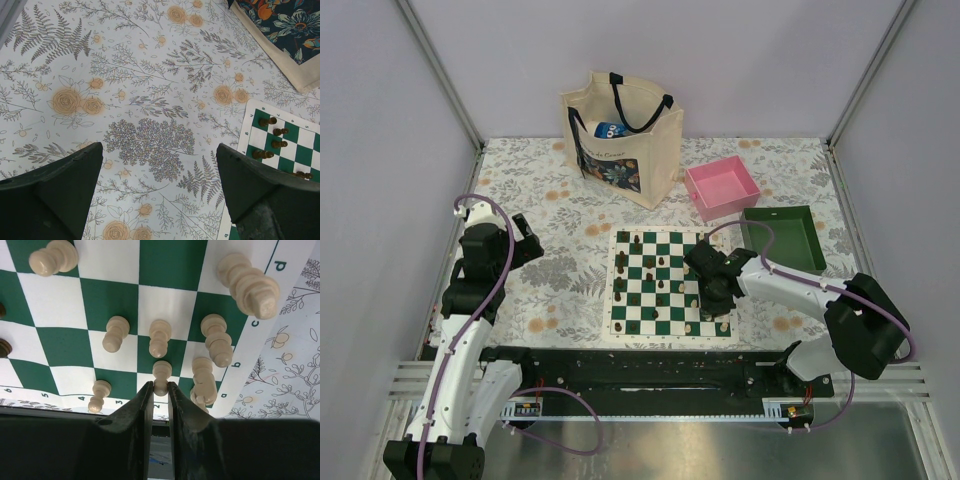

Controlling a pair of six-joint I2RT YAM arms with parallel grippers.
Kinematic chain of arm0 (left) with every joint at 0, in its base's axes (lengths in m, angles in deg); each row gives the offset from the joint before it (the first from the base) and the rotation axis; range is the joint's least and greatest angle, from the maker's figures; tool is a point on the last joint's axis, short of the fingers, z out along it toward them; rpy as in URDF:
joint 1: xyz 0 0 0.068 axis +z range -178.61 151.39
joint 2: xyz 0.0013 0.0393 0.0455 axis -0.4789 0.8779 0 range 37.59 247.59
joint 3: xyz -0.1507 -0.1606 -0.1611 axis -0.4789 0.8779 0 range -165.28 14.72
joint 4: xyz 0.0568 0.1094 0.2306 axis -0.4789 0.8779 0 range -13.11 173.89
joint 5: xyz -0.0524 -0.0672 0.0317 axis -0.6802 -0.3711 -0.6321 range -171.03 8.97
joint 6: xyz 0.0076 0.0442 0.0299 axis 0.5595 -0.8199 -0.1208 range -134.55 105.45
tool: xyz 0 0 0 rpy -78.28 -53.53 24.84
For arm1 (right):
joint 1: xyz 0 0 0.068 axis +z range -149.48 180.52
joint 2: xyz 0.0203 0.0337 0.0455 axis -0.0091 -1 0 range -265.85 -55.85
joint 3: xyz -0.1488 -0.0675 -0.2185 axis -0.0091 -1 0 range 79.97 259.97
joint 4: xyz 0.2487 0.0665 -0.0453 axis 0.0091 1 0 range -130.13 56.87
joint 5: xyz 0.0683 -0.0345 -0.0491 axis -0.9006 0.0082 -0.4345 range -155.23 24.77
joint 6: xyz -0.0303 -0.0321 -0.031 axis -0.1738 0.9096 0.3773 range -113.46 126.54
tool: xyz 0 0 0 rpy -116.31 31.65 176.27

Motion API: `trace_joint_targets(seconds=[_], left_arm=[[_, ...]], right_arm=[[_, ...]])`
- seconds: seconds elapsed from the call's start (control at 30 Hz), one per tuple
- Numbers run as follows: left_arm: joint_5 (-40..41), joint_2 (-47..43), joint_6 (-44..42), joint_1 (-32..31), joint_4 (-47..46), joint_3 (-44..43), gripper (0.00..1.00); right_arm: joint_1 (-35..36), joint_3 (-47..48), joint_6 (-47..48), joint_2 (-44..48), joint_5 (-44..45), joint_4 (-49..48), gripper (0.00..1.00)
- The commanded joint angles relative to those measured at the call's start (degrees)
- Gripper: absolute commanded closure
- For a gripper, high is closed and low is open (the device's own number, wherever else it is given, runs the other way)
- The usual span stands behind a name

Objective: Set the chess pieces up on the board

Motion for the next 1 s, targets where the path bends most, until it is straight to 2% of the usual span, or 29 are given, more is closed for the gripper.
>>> trace_joint_targets(seconds=[0.0,0.57,0.97], left_arm=[[-0.3,-0.3,0.3,0.3,-2.3,-0.9,0.01],[-0.1,-0.4,0.3,0.3,-2.3,-0.8,0.01],[0.0,-0.5,0.3,0.3,-2.3,-0.8,0.01]], right_arm=[[0.6,2.8,-0.3,0.9,1.3,-2.0,0.75],[0.6,3.0,0.1,-1.6,2.5,-2.2,0.73],[0.6,3.8,0.2,0.2,2.9,-1.8,0.72]])
